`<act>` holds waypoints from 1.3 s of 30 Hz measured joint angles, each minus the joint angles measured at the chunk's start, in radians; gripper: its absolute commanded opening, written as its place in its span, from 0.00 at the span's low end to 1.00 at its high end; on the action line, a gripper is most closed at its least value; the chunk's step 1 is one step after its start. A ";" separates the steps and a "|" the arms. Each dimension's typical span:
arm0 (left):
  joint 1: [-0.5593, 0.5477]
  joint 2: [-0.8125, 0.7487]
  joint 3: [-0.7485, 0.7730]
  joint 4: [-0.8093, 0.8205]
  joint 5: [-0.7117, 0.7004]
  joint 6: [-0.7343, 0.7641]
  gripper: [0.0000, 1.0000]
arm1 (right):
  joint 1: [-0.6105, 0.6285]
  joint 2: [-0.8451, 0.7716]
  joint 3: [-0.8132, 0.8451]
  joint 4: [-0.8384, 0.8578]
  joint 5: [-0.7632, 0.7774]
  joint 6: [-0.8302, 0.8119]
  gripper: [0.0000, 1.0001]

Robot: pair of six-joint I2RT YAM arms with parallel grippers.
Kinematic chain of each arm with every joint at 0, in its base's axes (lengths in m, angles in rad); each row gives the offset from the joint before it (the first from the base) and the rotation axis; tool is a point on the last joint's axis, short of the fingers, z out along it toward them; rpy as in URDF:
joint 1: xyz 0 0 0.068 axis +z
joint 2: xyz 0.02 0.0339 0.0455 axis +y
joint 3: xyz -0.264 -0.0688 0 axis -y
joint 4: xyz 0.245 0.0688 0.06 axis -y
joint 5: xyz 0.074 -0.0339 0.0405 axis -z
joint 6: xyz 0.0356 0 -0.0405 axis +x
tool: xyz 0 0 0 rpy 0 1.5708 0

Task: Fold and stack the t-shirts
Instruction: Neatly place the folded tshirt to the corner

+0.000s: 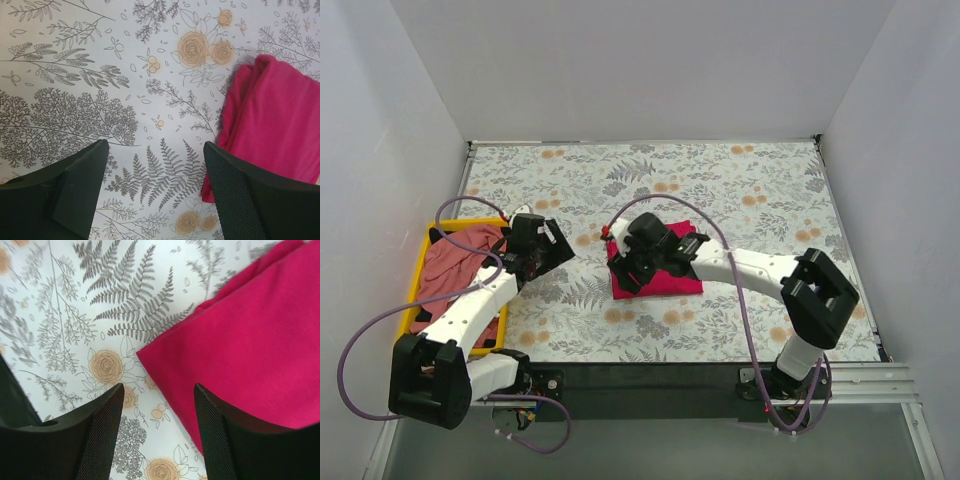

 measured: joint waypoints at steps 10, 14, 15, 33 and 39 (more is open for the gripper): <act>0.110 0.011 0.000 0.002 0.072 -0.027 0.77 | 0.228 0.228 0.156 -0.124 0.303 -0.124 0.66; 0.139 0.021 0.000 0.013 0.124 -0.033 0.77 | 0.247 0.286 0.186 -0.137 0.369 -0.152 0.65; 0.142 0.022 0.000 0.016 0.135 -0.034 0.77 | 0.249 0.292 0.188 -0.137 0.380 -0.157 0.64; 0.145 0.114 -0.051 0.134 0.407 -0.090 0.88 | 0.268 0.304 0.188 -0.125 0.492 -0.224 0.01; 0.094 0.194 -0.066 0.215 0.497 -0.191 0.94 | 0.231 0.169 0.124 -0.077 0.422 -0.192 0.01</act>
